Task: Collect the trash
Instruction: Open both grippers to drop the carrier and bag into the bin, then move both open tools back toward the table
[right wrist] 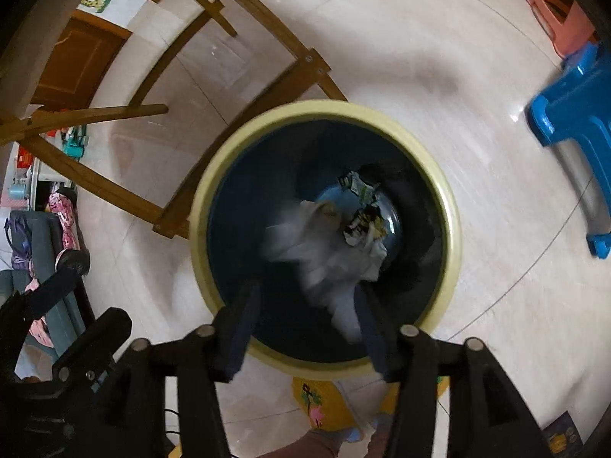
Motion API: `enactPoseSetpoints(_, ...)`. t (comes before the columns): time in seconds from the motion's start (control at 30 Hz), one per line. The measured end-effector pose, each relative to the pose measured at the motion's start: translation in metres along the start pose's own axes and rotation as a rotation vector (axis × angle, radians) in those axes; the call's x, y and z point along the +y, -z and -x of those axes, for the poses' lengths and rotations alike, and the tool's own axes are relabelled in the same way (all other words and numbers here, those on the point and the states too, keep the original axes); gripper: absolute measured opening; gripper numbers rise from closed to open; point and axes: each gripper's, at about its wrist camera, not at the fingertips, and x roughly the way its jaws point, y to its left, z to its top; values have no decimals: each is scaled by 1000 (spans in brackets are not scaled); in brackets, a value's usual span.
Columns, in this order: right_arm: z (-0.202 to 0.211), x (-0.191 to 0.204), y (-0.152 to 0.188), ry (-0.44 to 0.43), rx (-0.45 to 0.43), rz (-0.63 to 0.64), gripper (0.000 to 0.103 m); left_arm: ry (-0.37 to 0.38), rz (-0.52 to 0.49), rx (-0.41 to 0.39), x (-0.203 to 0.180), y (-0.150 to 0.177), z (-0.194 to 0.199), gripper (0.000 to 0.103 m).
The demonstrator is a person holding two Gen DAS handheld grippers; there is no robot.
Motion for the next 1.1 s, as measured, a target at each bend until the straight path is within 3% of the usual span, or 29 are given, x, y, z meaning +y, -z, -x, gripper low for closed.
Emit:
enactPoseSetpoints(0.13,14,8,-1,3,-26,17,61,15,33,-1,4,4,12,82)
enactPoseSetpoints(0.4,69,20,6,18,-60,9,62,86,77,-23,6,12,66,83)
enactPoseSetpoints(0.67,162,44,20,6,-84,34,62,141,111,-81,17,20,170,83)
enactPoseSetpoints(1.1,327,111,21,-50,-188,255,62,144,238,-240,59,25,342,83)
